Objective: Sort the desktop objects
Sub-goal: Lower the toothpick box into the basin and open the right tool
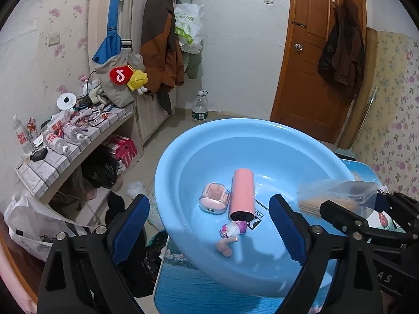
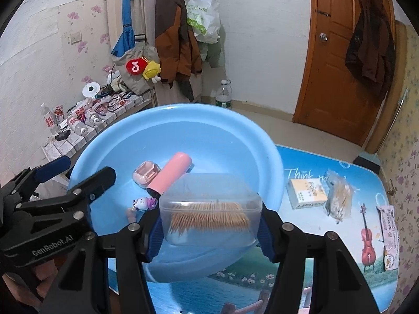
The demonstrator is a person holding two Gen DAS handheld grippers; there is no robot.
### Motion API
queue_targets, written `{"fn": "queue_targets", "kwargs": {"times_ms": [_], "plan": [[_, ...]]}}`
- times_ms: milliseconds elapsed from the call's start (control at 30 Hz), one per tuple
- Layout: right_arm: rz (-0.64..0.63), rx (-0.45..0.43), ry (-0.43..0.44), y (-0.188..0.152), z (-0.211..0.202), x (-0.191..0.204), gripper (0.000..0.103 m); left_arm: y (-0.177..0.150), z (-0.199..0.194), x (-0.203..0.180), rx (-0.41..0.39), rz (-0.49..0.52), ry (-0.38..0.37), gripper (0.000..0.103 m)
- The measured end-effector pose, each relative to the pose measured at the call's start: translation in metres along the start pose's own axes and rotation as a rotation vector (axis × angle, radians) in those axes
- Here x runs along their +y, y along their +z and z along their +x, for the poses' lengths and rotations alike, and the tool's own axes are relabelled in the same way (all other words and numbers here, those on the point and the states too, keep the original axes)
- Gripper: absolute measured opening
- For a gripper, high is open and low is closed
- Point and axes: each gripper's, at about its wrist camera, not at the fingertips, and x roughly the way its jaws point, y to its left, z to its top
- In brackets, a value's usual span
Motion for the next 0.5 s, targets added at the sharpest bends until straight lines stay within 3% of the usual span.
{"fn": "queue_targets", "kwargs": {"times_ms": [500], "plan": [[-0.001,-0.001,-0.002,-0.0004,0.0026,0.0012,0.061,-0.0004,0.0028,-0.0005,0.007,-0.01,0.007,0.093]]}}
